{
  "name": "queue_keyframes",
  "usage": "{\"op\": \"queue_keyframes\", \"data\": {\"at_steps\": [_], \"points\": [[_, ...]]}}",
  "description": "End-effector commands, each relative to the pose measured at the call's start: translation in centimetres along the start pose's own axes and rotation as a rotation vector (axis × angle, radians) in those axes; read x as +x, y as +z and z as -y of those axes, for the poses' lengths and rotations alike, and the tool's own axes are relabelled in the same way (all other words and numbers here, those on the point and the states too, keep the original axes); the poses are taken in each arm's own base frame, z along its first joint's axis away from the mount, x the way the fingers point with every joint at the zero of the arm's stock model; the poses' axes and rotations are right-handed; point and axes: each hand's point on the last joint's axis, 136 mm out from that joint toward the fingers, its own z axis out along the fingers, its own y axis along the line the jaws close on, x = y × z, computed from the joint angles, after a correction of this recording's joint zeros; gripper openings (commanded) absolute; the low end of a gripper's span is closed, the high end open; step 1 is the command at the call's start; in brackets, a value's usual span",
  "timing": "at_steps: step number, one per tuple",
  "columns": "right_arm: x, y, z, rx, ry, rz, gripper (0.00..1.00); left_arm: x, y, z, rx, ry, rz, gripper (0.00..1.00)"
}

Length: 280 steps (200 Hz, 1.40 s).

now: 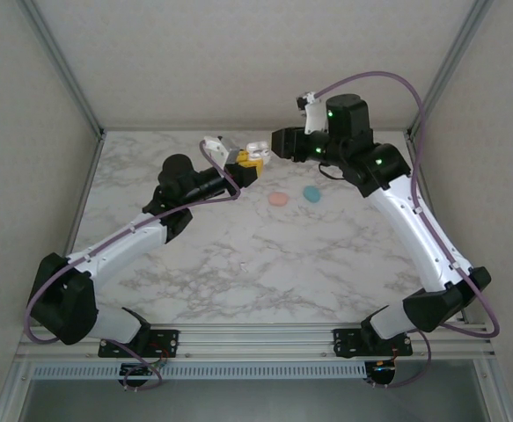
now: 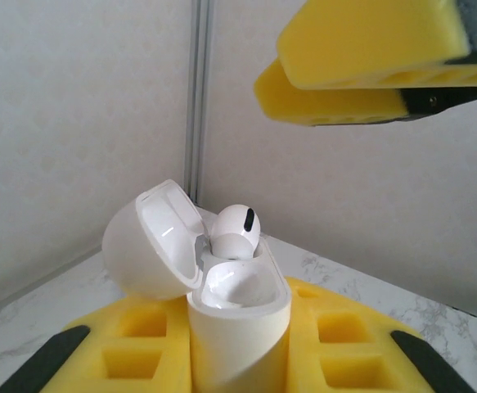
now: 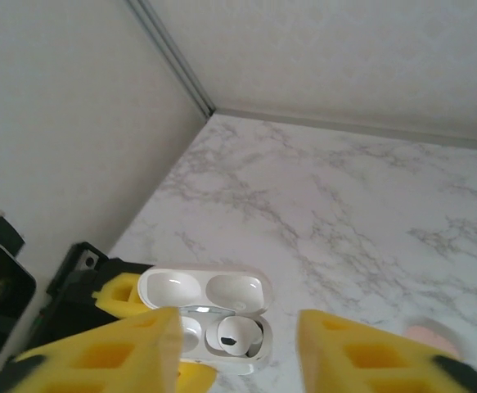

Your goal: Insert the wireless bluetooth earbuds into the charging case

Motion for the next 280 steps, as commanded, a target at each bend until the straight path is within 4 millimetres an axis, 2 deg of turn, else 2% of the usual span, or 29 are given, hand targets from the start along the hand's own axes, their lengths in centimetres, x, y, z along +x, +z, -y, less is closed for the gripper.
{"op": "queue_keyframes", "data": {"at_steps": [1,59,90,139,165,176,185,202,220,241,257,267,280], "points": [[0.2,-0.1,0.1,-0.014,0.013,0.000,0.29,-2.2,-0.7,1.0,0.012,0.051,0.065,0.00],[1.4,1.3,-1.8,-0.147,0.029,-0.098,0.22,-2.4,-0.9,1.2,0.015,0.056,0.066,0.00],[1.9,2.2,-1.1,-0.122,0.035,-0.119,0.21,-2.5,-0.9,1.3,0.022,0.059,0.070,0.00],[2.4,3.0,-0.9,-0.127,0.040,-0.154,0.20,-2.3,-0.7,1.4,0.033,0.058,0.066,0.00],[1.9,2.1,-0.7,-0.091,0.027,-0.133,0.28,-2.1,-0.7,1.0,0.009,0.057,0.057,0.00],[1.0,1.1,-0.6,-0.065,0.010,-0.090,0.33,-1.9,-0.8,0.8,-0.003,0.059,0.049,0.00],[0.2,0.0,-0.3,-0.030,0.002,-0.045,0.44,-1.8,-0.9,0.6,-0.015,0.066,0.045,0.00],[-0.9,-1.9,0.1,0.023,-0.008,0.026,0.47,-1.3,-1.2,0.4,-0.038,0.072,0.025,0.00],[-1.7,-3.6,1.3,0.101,0.018,0.078,0.48,-0.9,-1.6,0.0,-0.070,0.085,0.011,0.00],[-1.4,-5.1,4.2,0.234,0.081,0.102,0.49,-1.0,-2.5,-0.4,-0.115,0.102,0.016,0.00],[0.1,-5.6,7.3,0.351,0.147,0.074,0.49,-1.2,-3.2,-0.7,-0.151,0.113,0.022,0.00],[1.9,-5.6,9.4,0.413,0.208,0.019,0.49,-1.5,-3.8,-1.0,-0.175,0.122,0.029,0.00],[4.3,-5.1,11.1,0.455,0.258,-0.060,0.52,-1.9,-4.7,-1.2,-0.210,0.129,0.041,0.00]]}}
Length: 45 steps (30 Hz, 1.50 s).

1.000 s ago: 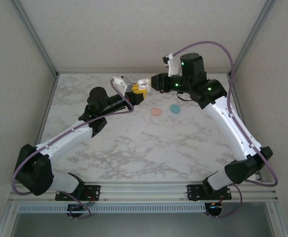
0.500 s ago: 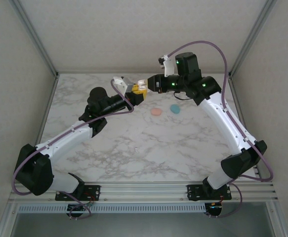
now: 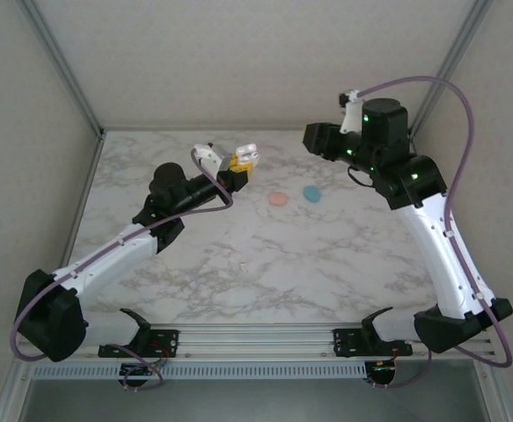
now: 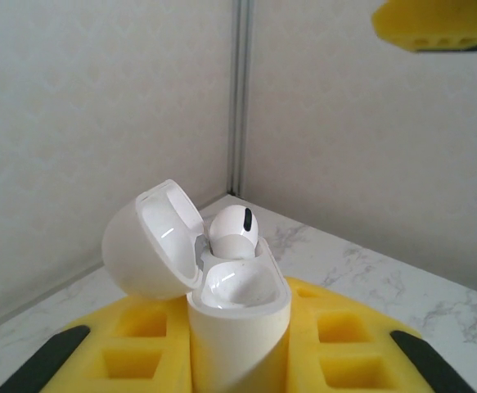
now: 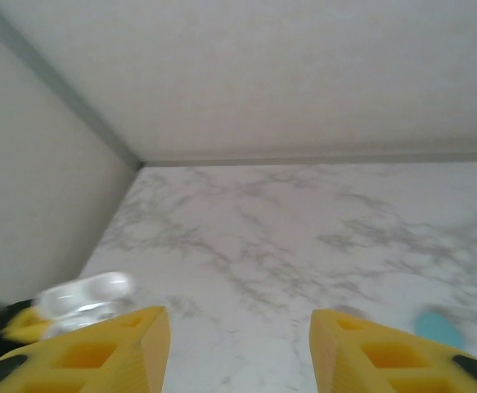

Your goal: Insert the wireless bluetooth earbuds into the charging case

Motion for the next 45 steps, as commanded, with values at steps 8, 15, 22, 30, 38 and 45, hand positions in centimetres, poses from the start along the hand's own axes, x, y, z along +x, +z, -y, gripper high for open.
{"op": "queue_keyframes", "data": {"at_steps": [8,15,22,30,38,45], "points": [[16.2,6.5,6.7,0.198,0.217,-0.589,0.50,-4.1,-5.2,-1.7,-0.193,0.102,0.071,0.00],[28.0,10.8,3.2,0.153,0.168,-0.910,0.49,-6.2,-7.4,-1.3,-0.223,0.128,0.099,0.00],[35.0,12.2,-0.1,0.148,0.024,-1.086,0.49,-8.4,-9.5,-1.6,-0.294,0.152,0.098,0.00],[39.2,13.0,-3.0,0.132,-0.150,-1.199,0.51,-8.6,-10.1,-1.4,-0.298,0.182,0.086,0.00],[41.4,13.6,-2.9,0.188,-0.197,-1.254,0.51,-8.4,-9.9,-1.4,-0.292,0.179,0.084,0.00],[42.5,14.0,-3.3,0.189,-0.200,-1.282,0.48,-8.1,-9.7,-1.4,-0.287,0.174,0.080,0.00]]}}
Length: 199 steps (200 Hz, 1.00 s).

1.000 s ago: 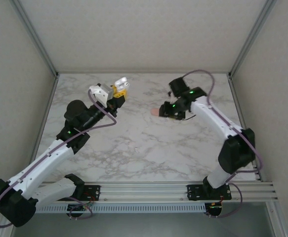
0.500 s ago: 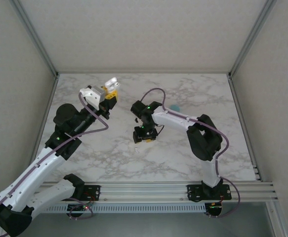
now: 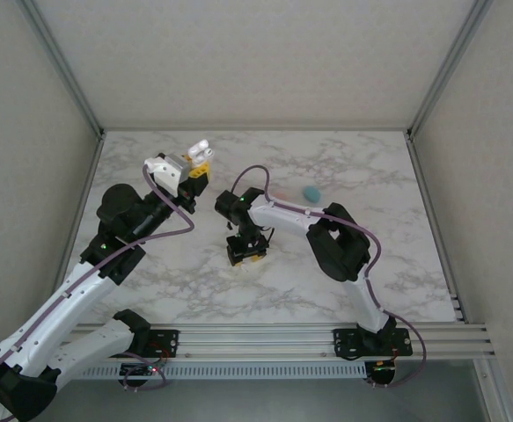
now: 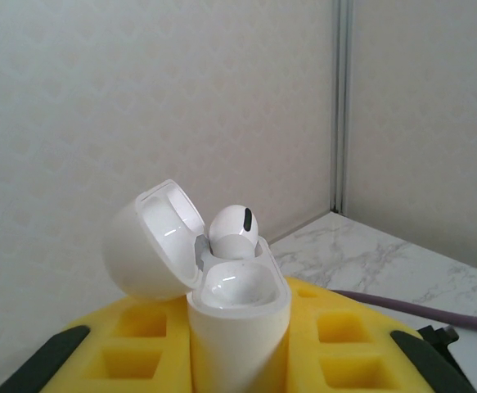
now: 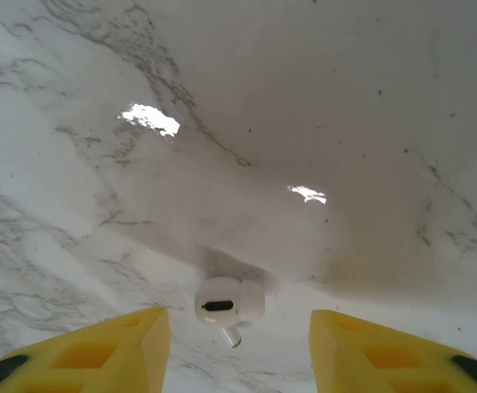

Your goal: Insert the wireless bluetooth earbuds into the charging case

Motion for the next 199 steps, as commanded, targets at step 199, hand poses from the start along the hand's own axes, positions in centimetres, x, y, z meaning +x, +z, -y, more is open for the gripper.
{"op": "queue_keyframes", "data": {"at_steps": [199], "points": [[0.3,1.9,0.3,0.103,-0.002,-0.068,0.31,-0.8,0.9,-0.2,0.003,0.001,0.021,0.00]]}}
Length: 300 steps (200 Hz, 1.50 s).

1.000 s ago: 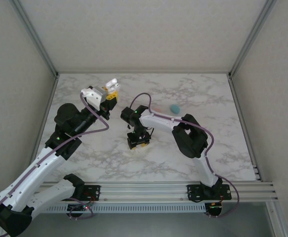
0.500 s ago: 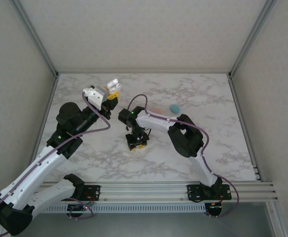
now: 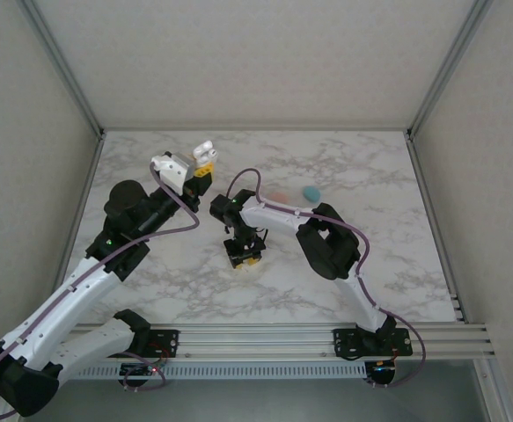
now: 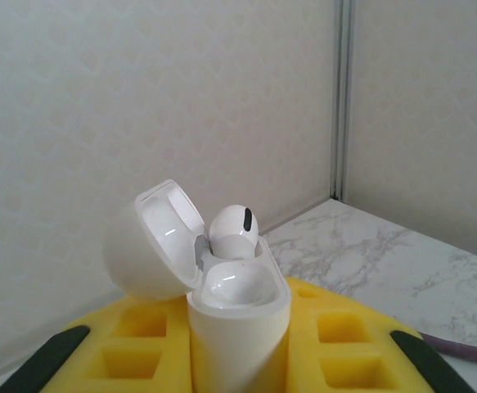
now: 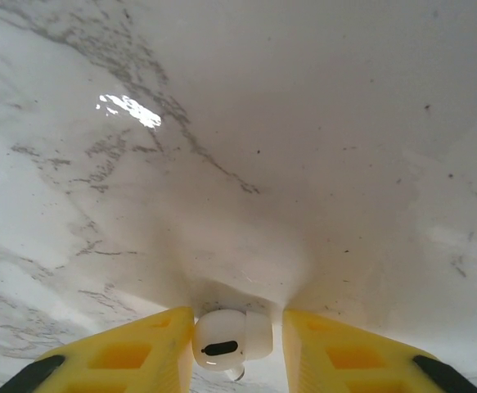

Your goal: Insert the wireless bluetooth earbuds into the charging case

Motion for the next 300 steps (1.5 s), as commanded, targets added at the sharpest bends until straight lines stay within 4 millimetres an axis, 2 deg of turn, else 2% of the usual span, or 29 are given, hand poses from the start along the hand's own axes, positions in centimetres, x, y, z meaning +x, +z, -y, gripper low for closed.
{"op": "queue_keyframes", "data": {"at_steps": [1,55,75,95,103,110,116,127,149,178,208,231,263,300], "points": [[0.3,0.5,0.3,0.049,-0.003,-0.015,0.31,-2.2,-0.2,-0.2,-0.001,0.006,0.061,0.00],[-1.2,-2.2,1.2,0.011,0.043,0.101,0.28,-1.6,0.4,-0.2,0.002,-0.002,0.045,0.00],[-1.9,-3.8,2.6,-0.031,0.100,0.154,0.28,-1.4,0.8,-0.2,0.004,-0.008,0.039,0.00],[-2.7,-6.6,4.3,-0.091,0.149,0.237,0.29,-0.9,1.6,-0.1,0.015,-0.019,0.026,0.00],[-3.1,-7.5,5.6,-0.113,0.187,0.268,0.29,-0.6,2.1,0.0,0.021,-0.027,0.021,0.00],[-3.2,-8.7,6.1,-0.138,0.205,0.305,0.28,-0.3,2.5,0.1,0.030,-0.038,0.016,0.00],[-3.7,-10.2,8.0,-0.164,0.256,0.348,0.28,-0.1,2.8,0.2,0.038,-0.048,0.014,0.00],[-3.9,-12.1,9.4,-0.198,0.298,0.405,0.28,0.4,3.6,0.4,0.052,-0.072,0.009,0.00],[-4.0,-18.0,12.8,-0.278,0.389,0.587,0.28,1.5,5.3,0.9,0.081,-0.117,-0.003,0.00],[-3.5,-25.6,15.4,-0.345,0.450,0.821,0.28,2.9,7.7,2.1,0.137,-0.155,-0.011,0.00],[-2.6,-32.6,15.3,-0.396,0.435,1.037,0.28,3.9,9.8,3.4,0.190,-0.184,-0.001,0.00],[-2.0,-36.3,14.3,-0.477,0.401,1.137,0.29,4.5,11.1,4.7,0.232,-0.187,0.011,0.00],[-1.4,-38.9,12.5,-0.590,0.340,1.186,0.29,5.0,11.9,6.3,0.282,-0.178,0.050,0.01],[-1.4,-39.8,10.6,-0.669,0.309,1.193,0.29,5.1,12.5,7.4,0.314,-0.172,0.075,0.01]]}}
